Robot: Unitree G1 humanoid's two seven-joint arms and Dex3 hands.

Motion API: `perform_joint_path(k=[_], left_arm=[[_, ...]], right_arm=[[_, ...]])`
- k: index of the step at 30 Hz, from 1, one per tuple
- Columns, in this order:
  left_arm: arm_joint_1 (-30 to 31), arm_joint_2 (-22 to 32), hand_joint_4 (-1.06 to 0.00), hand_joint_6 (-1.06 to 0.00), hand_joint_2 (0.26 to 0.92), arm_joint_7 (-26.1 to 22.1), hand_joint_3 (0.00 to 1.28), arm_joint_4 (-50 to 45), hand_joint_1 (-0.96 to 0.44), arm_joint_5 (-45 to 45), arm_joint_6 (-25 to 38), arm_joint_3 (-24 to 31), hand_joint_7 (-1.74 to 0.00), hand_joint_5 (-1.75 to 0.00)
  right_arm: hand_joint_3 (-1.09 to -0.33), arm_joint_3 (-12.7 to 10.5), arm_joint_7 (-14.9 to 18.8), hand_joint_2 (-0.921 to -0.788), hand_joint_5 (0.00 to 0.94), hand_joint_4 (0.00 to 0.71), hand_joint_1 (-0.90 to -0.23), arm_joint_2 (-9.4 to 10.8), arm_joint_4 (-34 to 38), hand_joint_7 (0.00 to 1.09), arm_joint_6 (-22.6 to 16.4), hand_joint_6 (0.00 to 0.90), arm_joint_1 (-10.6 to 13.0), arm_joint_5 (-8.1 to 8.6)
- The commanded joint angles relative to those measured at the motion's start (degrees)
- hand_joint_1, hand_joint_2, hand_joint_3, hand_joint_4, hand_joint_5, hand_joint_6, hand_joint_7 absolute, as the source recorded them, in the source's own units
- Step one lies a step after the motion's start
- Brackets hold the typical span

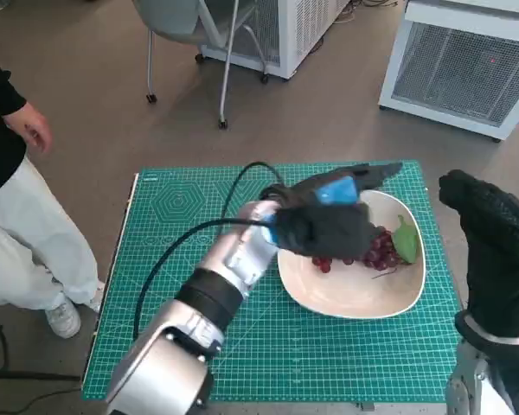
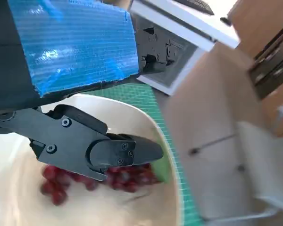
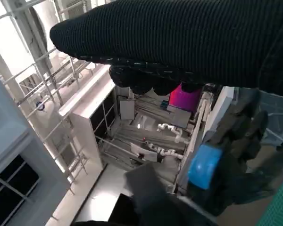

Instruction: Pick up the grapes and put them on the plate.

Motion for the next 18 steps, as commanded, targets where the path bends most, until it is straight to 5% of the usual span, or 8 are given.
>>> perform_joint_path(k=[1,11,18], left_arm=[[3.13,1.40,-0.01,-0.11,0.921,-3.78,0.50,-0.46,-0.69,-7.39,-2.21,6.45,-0.02,0.00],[11.24,1.36,-0.12,-0.20,0.921,-13.88,0.45,-6.02,-0.66,-25.88,-4.75,20.65,-0.06,-0.04],[17.70,1.33,-0.16,-0.24,0.921,-19.83,0.34,-12.21,-0.56,-33.50,-7.53,25.31,-0.07,-0.03]], right_arm=[[-0.629,0.05,0.60,-0.921,0.009,0.379,-0.526,0.00,0.81,0.69,0.18,0.003,0.28,0.23],[-0.629,0.26,0.63,-0.921,0.009,0.380,-0.526,0.05,1.75,0.69,-0.22,0.004,-0.56,-0.31],[-0.629,0.31,0.83,-0.921,0.009,0.382,-0.522,-0.07,3.17,0.69,-0.81,0.006,-1.53,-0.50]])
